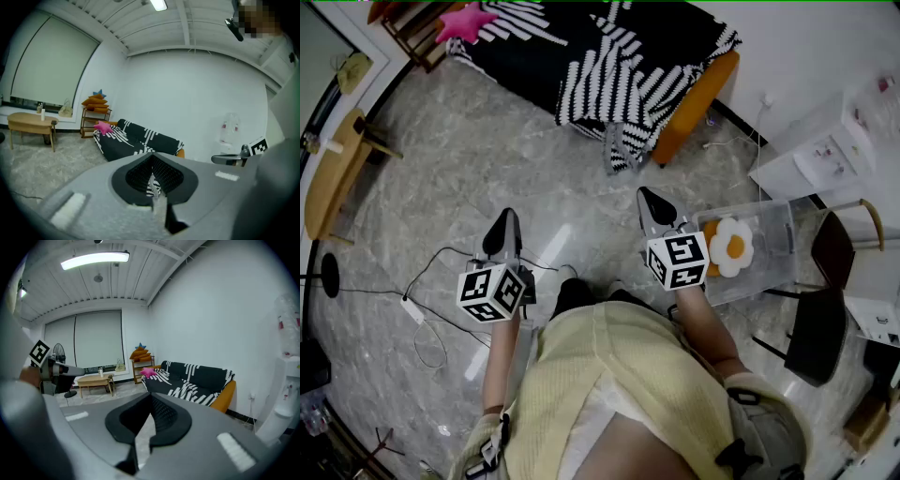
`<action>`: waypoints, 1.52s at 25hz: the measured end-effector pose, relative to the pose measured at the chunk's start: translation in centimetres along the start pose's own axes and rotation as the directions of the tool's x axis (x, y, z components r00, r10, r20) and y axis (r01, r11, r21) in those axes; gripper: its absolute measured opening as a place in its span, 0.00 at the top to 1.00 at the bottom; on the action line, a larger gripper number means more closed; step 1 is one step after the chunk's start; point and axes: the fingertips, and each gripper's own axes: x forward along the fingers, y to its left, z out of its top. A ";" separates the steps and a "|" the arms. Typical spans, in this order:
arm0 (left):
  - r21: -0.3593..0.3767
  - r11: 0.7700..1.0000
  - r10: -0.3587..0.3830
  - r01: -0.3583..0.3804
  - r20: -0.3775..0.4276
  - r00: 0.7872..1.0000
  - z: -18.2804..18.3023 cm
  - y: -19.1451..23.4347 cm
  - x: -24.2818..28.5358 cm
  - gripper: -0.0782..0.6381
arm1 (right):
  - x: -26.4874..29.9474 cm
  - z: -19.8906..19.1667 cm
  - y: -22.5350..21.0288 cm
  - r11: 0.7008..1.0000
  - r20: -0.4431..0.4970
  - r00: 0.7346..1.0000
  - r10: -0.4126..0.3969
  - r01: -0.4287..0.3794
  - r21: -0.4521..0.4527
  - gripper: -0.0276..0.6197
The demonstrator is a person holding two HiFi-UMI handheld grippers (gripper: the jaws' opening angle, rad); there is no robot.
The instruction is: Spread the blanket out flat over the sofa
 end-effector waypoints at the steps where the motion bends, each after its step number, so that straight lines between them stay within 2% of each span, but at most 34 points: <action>1: -0.016 1.000 -0.006 0.006 -0.001 1.000 -0.2 -0.3 0.0 0.89 | -0.2 -0.1 -0.1 1.000 -0.001 1.000 -0.001 0.001 -0.001 0.95; 5: -0.060 0.998 -0.038 0.037 -0.003 0.999 -0.9 -1.9 -0.1 0.89 | -1.1 -0.4 -0.7 1.000 0.006 1.000 0.009 -0.009 0.001 0.95; 10: -0.073 0.995 -0.070 0.069 -0.008 0.998 -1.7 -3.7 -0.4 0.89 | -1.9 -1.0 -0.8 0.998 0.009 0.999 0.050 -0.050 0.024 0.95; 16: -0.087 0.995 -0.057 0.055 -0.013 0.998 -2.9 -5.3 -0.7 0.89 | -2.9 -2.1 -1.1 0.997 -0.005 0.997 0.080 -0.080 -0.009 0.95; 21: -0.092 0.995 -0.030 0.027 -0.026 0.999 -3.8 -6.0 -1.2 0.89 | -3.2 -2.6 -1.7 0.996 -0.005 0.996 0.091 -0.091 0.001 0.95; 29: -0.087 0.996 0.016 -0.018 -0.031 0.999 -3.6 -3.7 0.4 0.89 | -1.9 -2.9 -1.7 0.996 -0.018 0.996 0.090 -0.090 -0.014 0.95; 34: -0.059 0.998 -0.029 0.026 -0.057 0.998 -3.4 -2.2 4.7 0.89 | 1.2 -2.5 -1.8 0.996 -0.035 0.996 0.081 -0.082 -0.046 0.95; 36: -0.048 0.998 -0.052 0.049 -0.068 0.996 -3.1 -1.5 6.4 0.89 | 3.0 -2.2 -1.4 0.994 -0.052 0.994 0.098 -0.101 -0.053 0.88; 38: -0.037 0.997 -0.070 0.067 -0.077 0.995 -2.5 -0.6 8.0 0.89 | 5.0 -1.6 -1.0 0.991 -0.067 0.992 0.110 -0.115 -0.069 0.87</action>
